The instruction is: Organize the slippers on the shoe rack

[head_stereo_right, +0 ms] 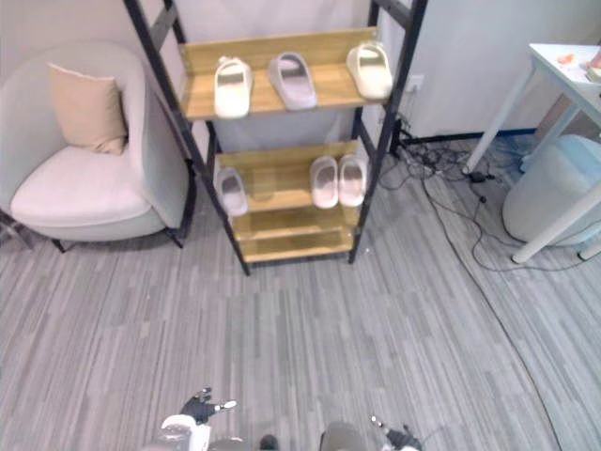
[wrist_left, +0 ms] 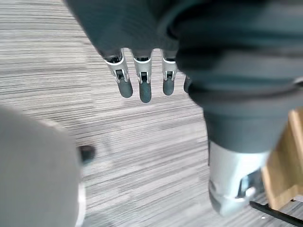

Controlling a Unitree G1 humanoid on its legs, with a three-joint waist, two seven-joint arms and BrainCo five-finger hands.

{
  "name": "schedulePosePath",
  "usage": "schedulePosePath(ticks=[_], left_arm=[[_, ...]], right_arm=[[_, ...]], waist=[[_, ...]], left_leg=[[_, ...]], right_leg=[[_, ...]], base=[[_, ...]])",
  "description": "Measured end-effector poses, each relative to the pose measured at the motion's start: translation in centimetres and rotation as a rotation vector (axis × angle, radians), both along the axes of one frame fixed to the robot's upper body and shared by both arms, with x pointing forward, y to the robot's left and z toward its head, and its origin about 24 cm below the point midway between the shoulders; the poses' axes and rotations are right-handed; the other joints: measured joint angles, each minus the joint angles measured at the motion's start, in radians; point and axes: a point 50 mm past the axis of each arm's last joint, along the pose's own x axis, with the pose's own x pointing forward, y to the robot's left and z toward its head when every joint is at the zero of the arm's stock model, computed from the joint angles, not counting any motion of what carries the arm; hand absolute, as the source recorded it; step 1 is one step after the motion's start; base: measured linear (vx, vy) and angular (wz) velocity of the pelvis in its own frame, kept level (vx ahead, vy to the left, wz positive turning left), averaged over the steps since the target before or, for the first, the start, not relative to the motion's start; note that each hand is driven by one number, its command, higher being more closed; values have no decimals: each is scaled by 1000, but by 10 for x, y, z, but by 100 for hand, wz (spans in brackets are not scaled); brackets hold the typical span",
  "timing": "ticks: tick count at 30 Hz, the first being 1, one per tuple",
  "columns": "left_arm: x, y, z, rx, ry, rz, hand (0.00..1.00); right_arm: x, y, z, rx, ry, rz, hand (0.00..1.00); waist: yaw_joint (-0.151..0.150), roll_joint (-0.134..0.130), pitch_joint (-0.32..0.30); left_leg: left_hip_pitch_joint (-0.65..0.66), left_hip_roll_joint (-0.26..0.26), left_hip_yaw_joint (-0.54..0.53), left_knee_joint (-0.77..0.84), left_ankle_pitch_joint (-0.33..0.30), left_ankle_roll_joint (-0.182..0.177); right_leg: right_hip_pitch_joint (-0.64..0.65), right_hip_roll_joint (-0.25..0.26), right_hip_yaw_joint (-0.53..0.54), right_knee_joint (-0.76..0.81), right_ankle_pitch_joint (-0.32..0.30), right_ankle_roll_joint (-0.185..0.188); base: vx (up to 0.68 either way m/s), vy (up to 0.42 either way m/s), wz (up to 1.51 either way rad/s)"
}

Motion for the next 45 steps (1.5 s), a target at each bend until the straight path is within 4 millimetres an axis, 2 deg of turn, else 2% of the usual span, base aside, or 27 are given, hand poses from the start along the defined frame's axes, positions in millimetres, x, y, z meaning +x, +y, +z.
schedulePosePath(ticks=[1, 2, 3, 4, 5, 6, 7, 8, 9, 10, 12, 14, 16, 18, 19, 20, 21, 23, 25, 27, 30, 32, 33, 34, 37, 39, 45], left_arm=[[0, 0, 0, 1, -2, 0, 0], [-2, 3, 0, 7, 2, 1, 0], [-4, 6, -1, 14, 8, 4, 0], [-8, 0, -3, -2, 24, 14, 0], [-10, -7, -4, -24, 27, 17, 0], [-10, -15, -5, -44, 28, 18, 0], [-8, -18, -4, -56, 21, 25, 0], [-5, -22, -3, -77, 10, 59, 0], [-4, -24, -3, -91, 4, 78, 0], [-1, -25, -2, -106, -15, 105, 0], [2, -26, 0, -109, -37, 104, 0], [4, -29, 2, -118, -52, 100, 0], [5, -30, 2, -117, -58, 89, 0], [4, -32, 2, -119, -49, 75, 0], [4, -32, 2, -112, -48, 63, 0], [6, -29, 2, -104, -52, 57, 0], [4, -24, 1, -90, -41, 55, 0], [1, -22, -1, -78, -22, 37, 0], [0, -18, -1, -57, -16, 10, 0], [-3, -12, -2, -41, 2, 4, 0], [-4, -8, -2, -31, 10, 6, 0], [-6, -7, -3, -27, 16, 8, 0], [-9, -6, -3, -24, 21, 10, 0], [-13, 2, -4, -6, 37, 16, 0], [-22, -15, -9, -58, 71, 35, 0], [-22, -18, -9, -66, 72, 36, 0], [-21, -12, -8, -65, 54, 72, 0]], right_arm=[[-1, 0, 0, 1, 2, -1, 0], [-4, 1, -1, 4, 11, -3, 0], [-13, 1, -4, 7, 33, -11, 0], [-19, -7, -3, -12, 48, -18, 0], [-19, -12, -1, -27, 49, -22, 0], [-17, -16, 0, -37, 41, -22, 0], [-17, -18, 1, -39, 37, -30, 0], [-18, -19, 1, -35, 36, -54, 0], [-22, -19, 0, -32, 44, -65, 0], [-26, -14, -2, -24, 52, -68, 0], [-24, -15, -1, -27, 43, -66, 0], [-21, -17, 0, -28, 33, -71, 0], [-18, -17, 0, -21, 23, -84, 0], [-21, -20, 0, -28, 32, -85, 0], [-23, -19, 0, -26, 40, -86, 0], [-25, -17, -1, -20, 47, -87, 0], [-25, -13, -2, -11, 48, -82, 0], [-29, -12, -3, -16, 62, -61, 0], [-24, -4, -5, 6, 53, -52, 0], [-24, 3, -7, 26, 56, -48, 0], [-9, 0, -2, 13, 15, -33, 0], [-8, -2, -1, 8, 10, -32, 0], [-11, -1, -2, 11, 18, -33, 0], [-16, 1, -4, 17, 35, -37, 0], [-21, -16, -1, -37, 53, -23, 0], [-22, -20, 0, -49, 56, -22, 0], [-30, -16, -3, -34, 79, -26, 0]], waist=[[-4, 3, 2], [-13, -4, 1], [-25, -27, -5], [-32, -2, -6], [-27, 21, -20], [-25, 19, -23], [-26, 21, -22], [-26, 21, -20], [-26, 16, -16], [-21, 3, -4], [-15, -6, 2], [-15, -2, 1], [-11, 3, -3], [-10, 26, -13], [-1, 29, -15], [6, 23, -15], [5, 2, -21], [-2, -15, -40], [4, -27, -40], [0, -24, -39], [1, 8, -30], [1, 28, -30], [1, 27, -37], [0, -10, -33], [2, 44, -62], [0, 52, -63], [3, 28, -69]], left_leg=[[12, 10, -3, 0, -9, -16], [28, 12, -10, 2, -26, -44], [50, 2, -26, 4, -61, -95], [81, 21, -40, 6, -91, -136], [71, 44, -35, 30, -83, -149], [28, 46, -39, 133, -67, -176], [-12, 51, -45, 218, -61, -185], [-85, 71, -58, 382, -30, -232], [-138, 104, -54, 527, -32, -239], [-196, 153, -6, 687, -59, -229], [-229, 169, 46, 721, -90, -180], [-296, 164, 97, 657, -125, -166], [-326, 109, 109, 407, -121, -170], [-326, 52, 81, 132, -64, -189], [-329, 40, 52, 119, -27, -150], [-325, 27, 30, 146, -7, -86], [-325, 3, 34, 174, -21, -67], [-286, -38, 46, 163, -55, -55], [-213, -64, 46, 118, -66, -37], [-153, -57, 18, 80, -71, -29], [-76, -7, -11, 36, -71, -29], [-60, 30, -28, 37, -71, -29], [-51, 40, -29, 39, -71, -38], [-21, 20, -35, 47, -105, -101], [-10, 74, -49, 60, -104, -140], [-9, 76, -58, 71, -87, -148], [2, 64, -83, 11, -74, -143]], right_leg=[[-14, 13, 8, -107, 58, 1], [-16, 21, 25, -252, 167, 5], [-18, 18, 52, -353, 333, -13], [-40, 32, 45, -262, 354, -53], [-62, 42, 31, -211, 320, -75], [-62, 32, 30, -181, 256, -85], [-54, 30, 26, -178, 241, -95], [-23, 24, 15, -187, 223, -105], [21, 21, -7, -204, 212, -115], [134, 19, -29, -242, 182, -135], [190, 12, -34, -259, 152, -139], [225, 6, -55, -262, 109, -132], [240, 3, -62, -267, 85, -103], [267, 21, -65, -291, 71, -80], [267, 25, -63, -274, 46, -66], [267, 21, -48, -234, 7, -48], [271, -5, -35, -196, -37, -20], [268, -41, -8, -106, -59, 21], [221, -67, 12, 66, -13, 68], [191, -64, 4, 154, -22, 30], [140, -32, -7, 121, -60, 2], [97, -21, -4, 31, -54, 5], [85, -19, 4, -99, 10, 23], [85, -47, 36, -228, 195, 1], [98, -2, 24, -213, 185, -16], [130, 0, 21, -246, 184, -21], [227, 4, 10, -344, 202, -14]], base=[[476, -152, 31], [505, -183, 49], [529, -212, 52], [513, -213, 28], [577, -291, 11], [440, -246, 4], [523, -308, 23], [326, -192, 29], [435, -273, 46], [318, -214, 35], [236, -167, 25], [162, -100, 28], [148, 0, 13], [289, 64, -2], [316, 117, -25], [296, 134, -30], [403, 168, -20], [459, 155, -4], [442, 143, 2], [346, 39, 15], [336, -64, 16], [305, -146, 24], [351, -187, 37], [309, -174, 28], [318, -205, -4], [178, -109, -3], [56, -8, 8]])
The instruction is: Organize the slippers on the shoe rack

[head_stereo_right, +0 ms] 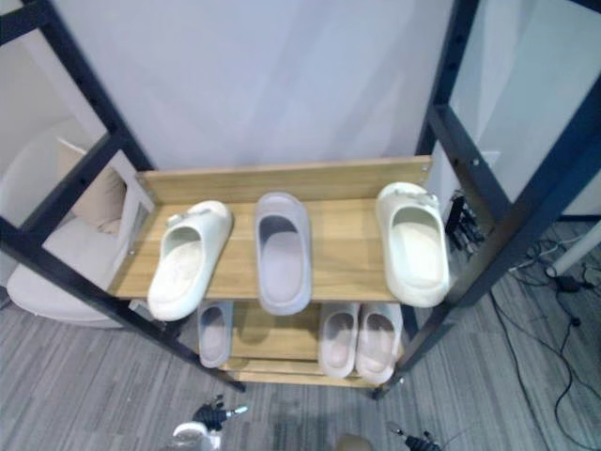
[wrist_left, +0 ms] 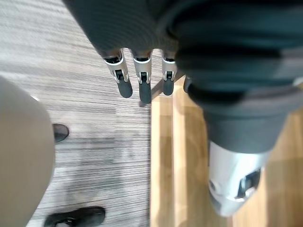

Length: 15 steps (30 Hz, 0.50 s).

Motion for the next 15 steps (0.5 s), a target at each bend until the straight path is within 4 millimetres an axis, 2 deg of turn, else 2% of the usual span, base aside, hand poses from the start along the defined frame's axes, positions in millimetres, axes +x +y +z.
schedulePosePath(ticks=[3, 7, 12, 15], left_arm=[[-1, 9, 0, 21, 2, 2, 0], [-5, 12, -1, 29, 21, 6, 0], [-6, 12, -1, 28, 25, 5, 0], [-6, 12, -1, 28, 27, 5, 0]], right_arm=[[-7, 9, -4, 29, 28, -5, 0], [-9, 10, -5, 33, 32, -7, 0], [-7, 19, -7, 54, 26, -6, 0], [-9, 18, -7, 51, 31, -7, 0]], waist=[[1, -18, -3], [1, -23, -3], [3, -24, -7], [3, -32, -3]], left_leg=[[-22, -8, -4, -10, 0, 0], [-32, -28, -23, -10, 0, 0], [-34, -24, -22, -27, -8, 22], [-32, -23, -20, -28, -11, 19]], right_leg=[[7, -8, -2, -62, 44, 17], [33, -26, -6, -127, 94, 34], [48, -21, -7, -189, 146, 34], [70, -18, -7, -231, 167, 34]], base=[[-56, 74, 9], [-68, 86, 9], [-126, 31, 0], [-101, -8, -6]])
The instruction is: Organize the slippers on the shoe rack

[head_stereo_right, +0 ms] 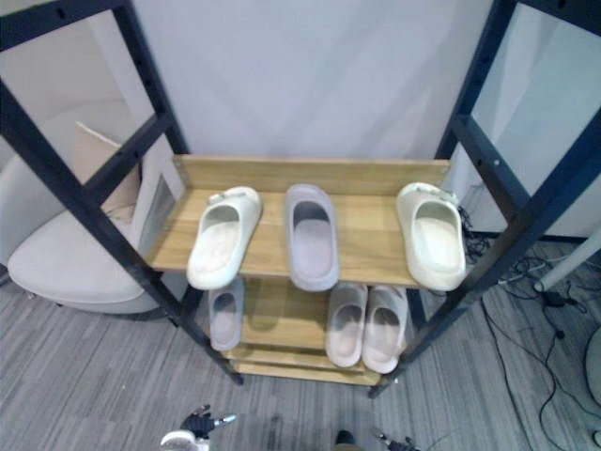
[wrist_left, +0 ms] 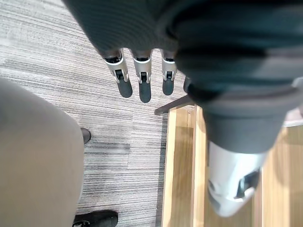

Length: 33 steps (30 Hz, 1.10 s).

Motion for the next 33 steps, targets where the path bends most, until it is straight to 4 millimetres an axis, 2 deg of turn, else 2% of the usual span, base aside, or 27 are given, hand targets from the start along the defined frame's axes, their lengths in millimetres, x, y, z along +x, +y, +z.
schedulePosePath(ticks=[5, 8, 10, 11, 12, 13, 14, 17, 20, 26, 33], left_arm=[[-1, -1, 0, 2, 4, -3, 0], [-1, 0, 0, 8, 5, -2, 0], [0, 0, 0, 16, 4, -18, 0], [0, 0, 0, 16, 3, -20, 0], [0, 0, 0, 17, 3, -22, 0], [1, 0, 0, 25, 1, -42, 0], [2, -1, 1, 27, -2, -48, 0], [4, -3, 2, 33, -13, -88, 0], [5, -10, 1, 32, -16, -143, 0], [7, -16, 2, 26, -35, -175, 0], [7, -18, 2, 33, -45, -210, 0]], right_arm=[[-4, -2, 1, -20, 0, -8, 0], [5, -16, 12, -92, -82, -5, 0], [28, -32, 36, -201, -234, 54, 0], [40, -41, 55, -265, -332, 77, 0], [44, -45, 69, -304, -395, 83, 0], [56, -50, 105, -406, -549, 126, 0], [58, -51, 116, -431, -592, 135, 0], [69, -44, 170, -552, -825, 155, 0], [75, -27, 204, -613, -983, 196, 0], [75, -14, 238, -735, -1092, 303, 0], [71, -2, 261, -804, -1194, 356, 0]], waist=[[-7, 3, -1], [-9, 6, -2], [-14, 9, -5], [-27, 10, -5], [-34, 10, -5], [-42, 15, -8], [-45, 15, -10], [-47, 6, -9], [-48, 5, -7], [-52, 13, -4], [-52, 18, 0]], left_leg=[[-16, 12, 7, -2, -6, -6], [-17, 24, 15, -4, -13, -19], [-20, 33, 30, -6, -15, -31], [-21, 38, 28, -6, -15, -30], [-19, 41, 27, -4, -14, -30], [-13, 43, 29, -1, -16, -33], [-13, 43, 28, 1, -15, -33], [-15, 38, 29, 14, -12, -36], [-16, 23, 29, 37, -11, -36], [-14, 14, 24, 37, -10, -34], [-13, 17, 24, 35, -9, -30]], right_leg=[[-3, 16, 8, -41, 23, -5], [-9, 30, 17, -42, 21, -9], [-32, 43, 32, -23, 10, -18], [-38, 46, 34, -7, 4, -15], [-42, 49, 33, 4, -3, -19], [-53, 54, 34, 34, -21, -23], [-58, 55, 35, 42, -26, -23], [-71, 56, 45, 55, -38, -23], [-72, 46, 65, 61, -44, -20], [-70, 35, 65, 59, -48, -15], [-67, 33, 67, 53, -47, -16]], base=[[-31, -19, -8], [48, -20, -10], [104, -6, -22], [115, -1, -4], [174, 17, 0], [156, 19, -2], [158, 16, -9], [121, 2, -13], [55, 22, -20], [10, 20, 1], [-39, 0, 2]])
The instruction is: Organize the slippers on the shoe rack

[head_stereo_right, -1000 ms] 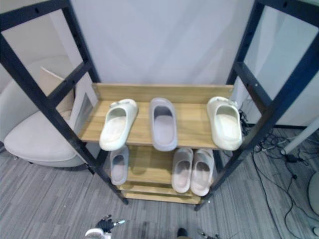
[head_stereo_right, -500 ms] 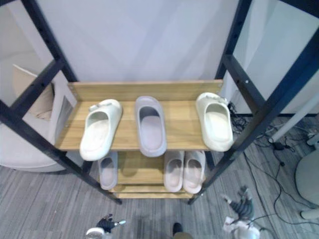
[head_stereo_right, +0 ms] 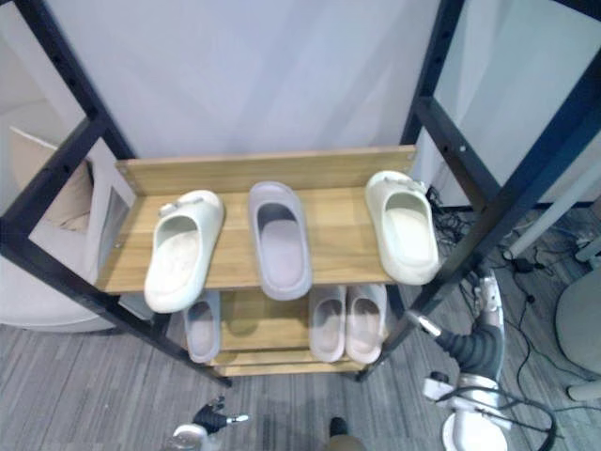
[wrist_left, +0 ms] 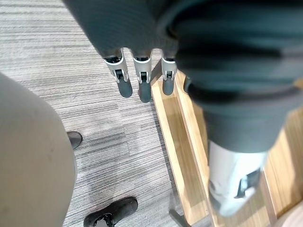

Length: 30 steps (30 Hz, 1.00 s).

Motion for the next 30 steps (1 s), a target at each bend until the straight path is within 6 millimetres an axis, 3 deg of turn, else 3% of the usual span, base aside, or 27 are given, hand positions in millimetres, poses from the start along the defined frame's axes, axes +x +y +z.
schedulePosePath(ticks=[5, 10, 16, 26, 30], left_arm=[[-1, -1, 0, 0, 0, -8, 0], [-2, 1, -1, 14, 5, -5, 0], [-3, 2, -1, 32, 7, -18, 0], [-3, 3, -1, 35, 6, -21, 0], [-2, 5, -1, 36, 4, -7, 0]], right_arm=[[-2, 8, 16, -26, -84, 31, 0], [-2, 20, 33, -59, -168, 101, 0], [3, 33, 36, -35, -206, 185, 0], [27, 48, 56, -53, -319, 346, 0], [45, 48, 57, -72, -321, 370, 0]], waist=[[-2, 5, 4], [-3, 4, 5], [-3, 3, 5], [3, 3, 5], [16, -1, 8]], left_leg=[[0, 6, 1, -19, -19, 27], [-1, -12, 4, -19, -20, 28], [-2, -18, 5, -18, -20, 28], [-17, -20, -28, -16, -15, 34], [-22, -22, -44, -17, -12, 39]], right_leg=[[-2, 4, -1, -7, 20, 5], [-4, -9, 13, -8, 33, 18], [-5, -15, 15, -8, 35, 22], [1, -27, -20, -11, 32, 26], [5, -32, -35, -13, 32, 26]], base=[[-61, 12, 0], [-39, 32, -4], [-2, 7, 0], [13, 7, 10], [-1, 2, 12]])
